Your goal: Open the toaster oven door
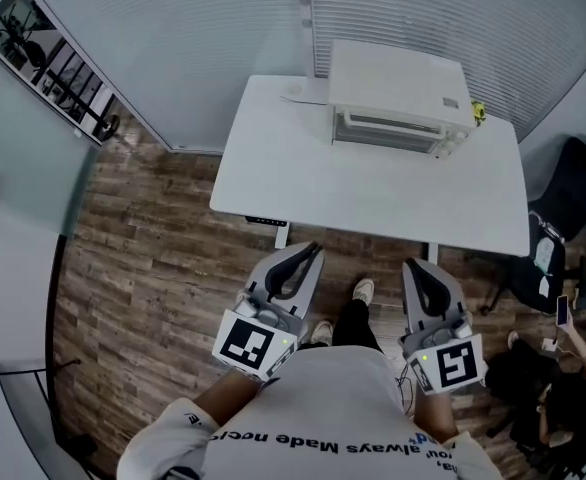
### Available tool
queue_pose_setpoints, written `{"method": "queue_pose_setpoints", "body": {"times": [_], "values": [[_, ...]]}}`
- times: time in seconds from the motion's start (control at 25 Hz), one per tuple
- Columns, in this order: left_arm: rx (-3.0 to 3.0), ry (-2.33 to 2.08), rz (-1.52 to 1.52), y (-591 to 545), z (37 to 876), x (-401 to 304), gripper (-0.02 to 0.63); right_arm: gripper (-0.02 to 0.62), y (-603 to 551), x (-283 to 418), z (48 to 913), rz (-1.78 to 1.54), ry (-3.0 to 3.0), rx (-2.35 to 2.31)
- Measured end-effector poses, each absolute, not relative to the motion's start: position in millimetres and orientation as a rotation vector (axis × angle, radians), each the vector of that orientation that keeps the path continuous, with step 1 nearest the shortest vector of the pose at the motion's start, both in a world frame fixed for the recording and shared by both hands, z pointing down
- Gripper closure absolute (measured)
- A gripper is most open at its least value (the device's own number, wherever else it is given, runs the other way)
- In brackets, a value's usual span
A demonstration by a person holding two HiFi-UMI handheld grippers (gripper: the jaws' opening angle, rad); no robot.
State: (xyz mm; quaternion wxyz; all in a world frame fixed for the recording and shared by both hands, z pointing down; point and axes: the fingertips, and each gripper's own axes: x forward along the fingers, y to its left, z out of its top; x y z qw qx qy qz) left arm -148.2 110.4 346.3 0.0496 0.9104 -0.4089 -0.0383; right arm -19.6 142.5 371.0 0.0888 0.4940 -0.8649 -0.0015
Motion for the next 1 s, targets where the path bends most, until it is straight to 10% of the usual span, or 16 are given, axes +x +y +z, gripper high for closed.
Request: {"method": "queue_pose_setpoints", "body": {"times": [1.0], "values": [[2.8, -1.236, -0.039, -23.5, 330.4, -30.6, 0.571, 0.588, 11.4, 95.4, 362.2, 0.04, -2.605, 1.515]]}}
